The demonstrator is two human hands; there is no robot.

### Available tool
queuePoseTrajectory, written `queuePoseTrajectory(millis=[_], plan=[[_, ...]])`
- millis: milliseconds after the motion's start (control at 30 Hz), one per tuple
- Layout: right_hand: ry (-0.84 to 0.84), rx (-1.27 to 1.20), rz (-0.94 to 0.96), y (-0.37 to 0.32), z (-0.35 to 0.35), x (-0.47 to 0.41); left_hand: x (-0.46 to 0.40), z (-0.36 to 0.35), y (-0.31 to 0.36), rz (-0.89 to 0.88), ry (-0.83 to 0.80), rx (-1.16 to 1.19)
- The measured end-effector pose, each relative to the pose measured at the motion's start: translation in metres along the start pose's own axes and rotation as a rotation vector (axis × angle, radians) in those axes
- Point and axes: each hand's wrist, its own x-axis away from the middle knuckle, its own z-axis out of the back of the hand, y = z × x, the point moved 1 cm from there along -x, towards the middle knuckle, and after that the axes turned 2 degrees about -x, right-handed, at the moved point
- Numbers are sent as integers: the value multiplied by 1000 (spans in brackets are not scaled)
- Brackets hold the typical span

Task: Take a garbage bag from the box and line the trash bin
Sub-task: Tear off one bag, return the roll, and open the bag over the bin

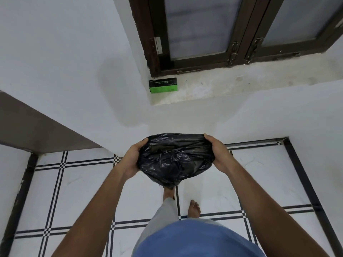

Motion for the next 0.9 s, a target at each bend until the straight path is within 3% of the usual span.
queuePoseTrajectory(millis=[300,567,733,900], plan=[[84,224,-129,82,-31,-23,-22,28,-84,21,185,28],[-24,8,-352,176,-63,-59,-55,25,-148,102,147,25],[18,31,-424,246,-63,-116,-106,34,-189,192,163,32],[63,119,-489,355,-28,-228,-173,62,-232,259,244,69]])
